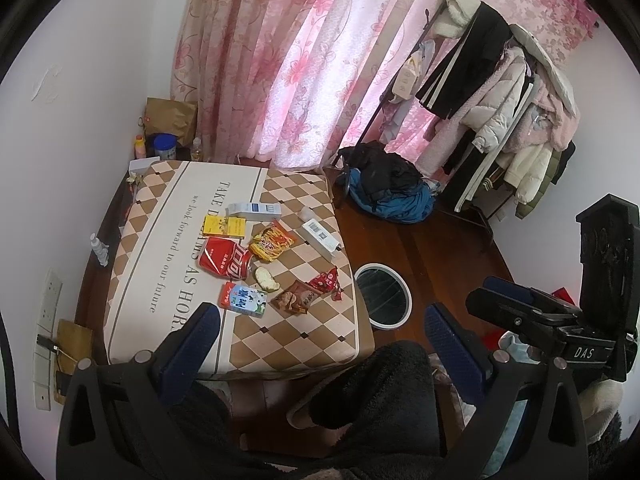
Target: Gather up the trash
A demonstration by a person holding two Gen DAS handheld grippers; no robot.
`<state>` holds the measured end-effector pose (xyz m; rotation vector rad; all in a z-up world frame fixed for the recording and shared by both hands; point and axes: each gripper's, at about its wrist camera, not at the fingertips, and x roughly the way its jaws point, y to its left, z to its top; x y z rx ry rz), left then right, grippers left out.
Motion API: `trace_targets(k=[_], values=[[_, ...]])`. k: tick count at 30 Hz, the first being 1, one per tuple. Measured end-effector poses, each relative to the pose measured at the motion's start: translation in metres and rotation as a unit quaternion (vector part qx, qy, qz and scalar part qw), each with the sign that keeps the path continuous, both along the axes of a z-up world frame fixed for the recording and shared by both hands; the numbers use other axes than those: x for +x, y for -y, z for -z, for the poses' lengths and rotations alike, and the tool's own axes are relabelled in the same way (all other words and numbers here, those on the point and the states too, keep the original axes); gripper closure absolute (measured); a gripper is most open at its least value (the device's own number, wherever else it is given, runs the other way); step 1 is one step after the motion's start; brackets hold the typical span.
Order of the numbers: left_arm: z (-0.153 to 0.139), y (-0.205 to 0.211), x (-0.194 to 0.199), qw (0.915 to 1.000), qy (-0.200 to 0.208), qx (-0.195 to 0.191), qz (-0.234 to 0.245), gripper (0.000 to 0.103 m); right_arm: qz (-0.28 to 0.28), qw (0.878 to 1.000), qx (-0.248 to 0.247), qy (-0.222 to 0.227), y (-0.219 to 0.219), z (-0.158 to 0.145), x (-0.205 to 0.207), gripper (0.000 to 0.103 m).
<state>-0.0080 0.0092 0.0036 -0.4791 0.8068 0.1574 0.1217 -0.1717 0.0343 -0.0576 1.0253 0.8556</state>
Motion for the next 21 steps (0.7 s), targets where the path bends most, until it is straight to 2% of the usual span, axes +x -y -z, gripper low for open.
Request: trace_targets(k=[21], values=[[-0.0002, 0.0071, 0.0016, 1.0, 0.0, 0.001, 0.005, 0.0, 0.003, 1.0, 0.001, -0.002, 0.0018, 0.0014, -0.002, 0.0]])
